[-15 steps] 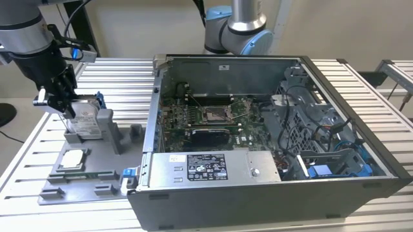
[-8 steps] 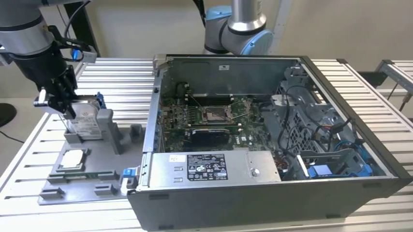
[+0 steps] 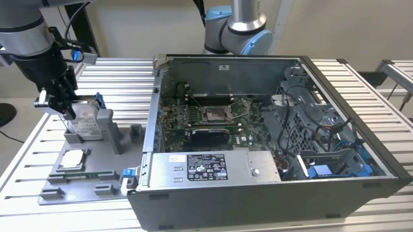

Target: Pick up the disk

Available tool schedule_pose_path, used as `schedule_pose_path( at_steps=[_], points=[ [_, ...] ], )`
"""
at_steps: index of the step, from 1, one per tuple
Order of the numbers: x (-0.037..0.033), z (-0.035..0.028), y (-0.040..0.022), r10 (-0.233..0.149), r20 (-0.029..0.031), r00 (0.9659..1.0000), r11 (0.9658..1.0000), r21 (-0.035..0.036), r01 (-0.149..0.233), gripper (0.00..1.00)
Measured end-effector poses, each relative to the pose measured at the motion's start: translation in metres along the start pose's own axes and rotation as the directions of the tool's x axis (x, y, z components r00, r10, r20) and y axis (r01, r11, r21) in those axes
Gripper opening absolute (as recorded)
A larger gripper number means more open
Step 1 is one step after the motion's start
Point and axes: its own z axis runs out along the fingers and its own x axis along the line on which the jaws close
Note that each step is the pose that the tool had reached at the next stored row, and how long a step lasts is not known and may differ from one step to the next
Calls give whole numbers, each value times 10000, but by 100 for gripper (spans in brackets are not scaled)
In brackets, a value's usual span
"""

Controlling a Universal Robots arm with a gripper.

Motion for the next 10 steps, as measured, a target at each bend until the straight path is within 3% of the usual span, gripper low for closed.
schedule_pose_path(
  at_steps=[3,10],
  points=[
    [1,1,-6,2,-120,9999,10000,-38,-2,0],
    [0,1,-7,-112,-112,9999,9999,-46,111,0]
  ],
)
